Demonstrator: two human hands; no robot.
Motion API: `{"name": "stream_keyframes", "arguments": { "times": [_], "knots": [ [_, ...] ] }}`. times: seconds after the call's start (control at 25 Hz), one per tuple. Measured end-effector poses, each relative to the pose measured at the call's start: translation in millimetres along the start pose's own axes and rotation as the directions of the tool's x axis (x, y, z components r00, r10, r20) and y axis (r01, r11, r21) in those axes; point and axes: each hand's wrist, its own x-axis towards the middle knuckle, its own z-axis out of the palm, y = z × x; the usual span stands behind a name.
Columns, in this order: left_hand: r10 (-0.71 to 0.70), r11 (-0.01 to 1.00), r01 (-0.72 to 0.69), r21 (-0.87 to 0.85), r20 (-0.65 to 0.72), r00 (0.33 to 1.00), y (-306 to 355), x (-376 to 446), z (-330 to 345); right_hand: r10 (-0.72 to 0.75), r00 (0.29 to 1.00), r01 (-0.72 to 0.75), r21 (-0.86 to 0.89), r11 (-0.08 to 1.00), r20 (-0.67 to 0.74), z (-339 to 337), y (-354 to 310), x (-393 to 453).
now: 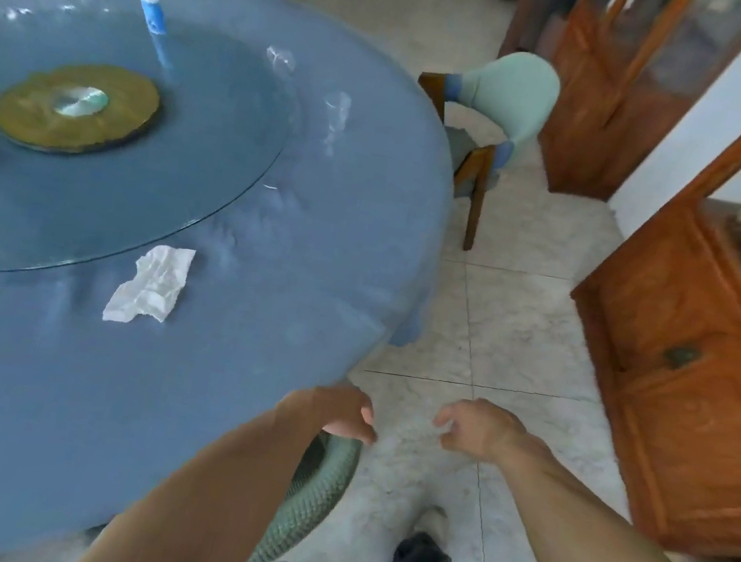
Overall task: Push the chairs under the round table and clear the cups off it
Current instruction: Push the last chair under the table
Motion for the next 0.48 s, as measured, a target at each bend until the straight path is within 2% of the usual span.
{"name": "stream_keyframes", "arguments": {
  "times": [0.28,0.48],
  "knots": [
    [0.037,0.994,-0.037,0.101,0.011,0.999,104.0,95.9,-74.6,0.102,0.993,-0.09,0.176,0.98,-0.057,-52.9,140.2,32.4],
    [0.036,0.997,-0.035,0.073,-0.008,0.999,182.9,156.7,-136.5,0.102,0.991,-0.082,0.209,0.975,-0.086,-110.2,234.2,52.8]
  ]
}}
